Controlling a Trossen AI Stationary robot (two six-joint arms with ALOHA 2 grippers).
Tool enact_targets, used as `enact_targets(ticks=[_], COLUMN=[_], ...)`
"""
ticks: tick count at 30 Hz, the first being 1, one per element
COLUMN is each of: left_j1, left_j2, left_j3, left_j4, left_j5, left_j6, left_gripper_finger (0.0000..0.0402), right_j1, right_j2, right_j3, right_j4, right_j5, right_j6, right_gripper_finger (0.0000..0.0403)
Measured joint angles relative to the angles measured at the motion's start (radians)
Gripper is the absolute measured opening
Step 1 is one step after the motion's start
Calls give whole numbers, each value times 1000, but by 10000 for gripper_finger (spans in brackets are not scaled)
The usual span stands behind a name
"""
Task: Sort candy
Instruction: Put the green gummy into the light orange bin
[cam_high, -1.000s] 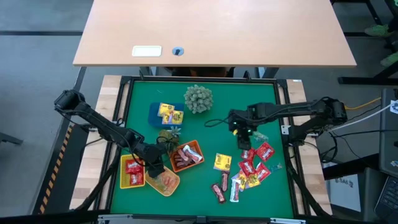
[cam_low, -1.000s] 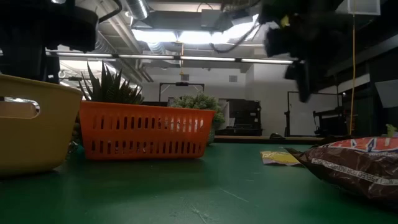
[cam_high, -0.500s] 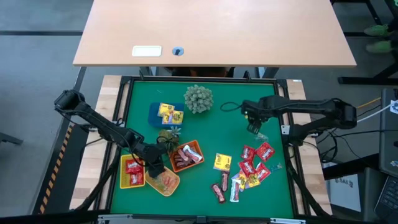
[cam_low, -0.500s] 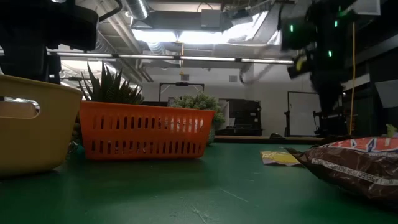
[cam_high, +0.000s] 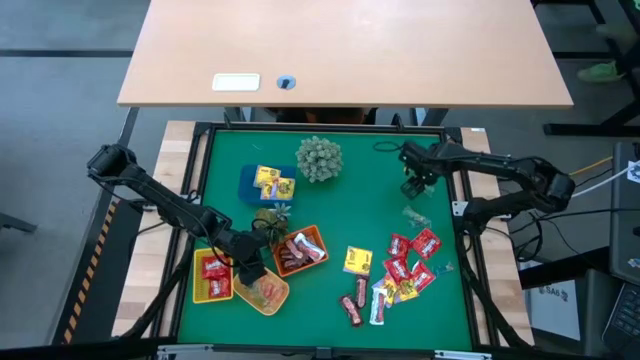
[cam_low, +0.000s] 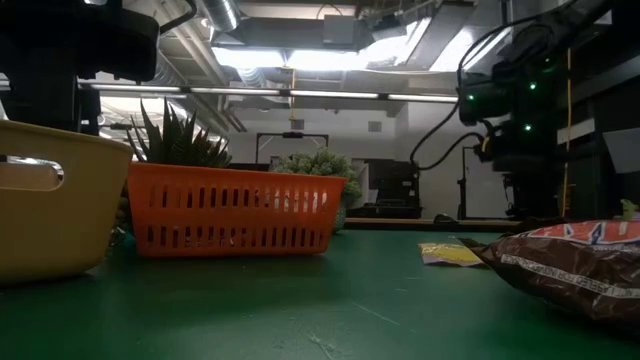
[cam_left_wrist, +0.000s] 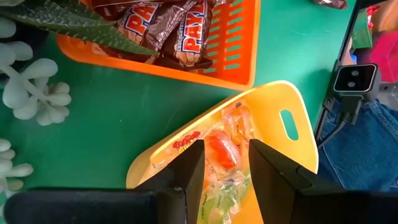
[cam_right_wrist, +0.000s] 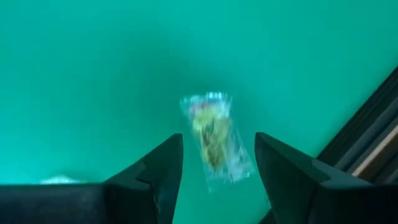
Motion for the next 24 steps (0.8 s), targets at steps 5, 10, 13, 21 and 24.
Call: enact_targets(ticks=[5,10,13,21,24], left_j1=[0,0,0,0,0], left_j2=[0,0,0,0,0], left_j3=[0,0,0,0,0], left_j4=[0,0,0,1,1], left_j5=[0,0,-1,-1,-7], left_j6=[0,0,0,0,0], left_gripper_finger=[112,112,111,111,111], right_j1=[-16,-14,-14,-12,-12], right_j2=[13,92,149,225,226], right_j3=[0,0,0,5,4], right_j4=[61,58,59,58,60], right_j5=[-12,-19,-11,16,13], right_j6=[-34,-46,-46,-30,-31], right_gripper_finger=[198,198,198,197,187])
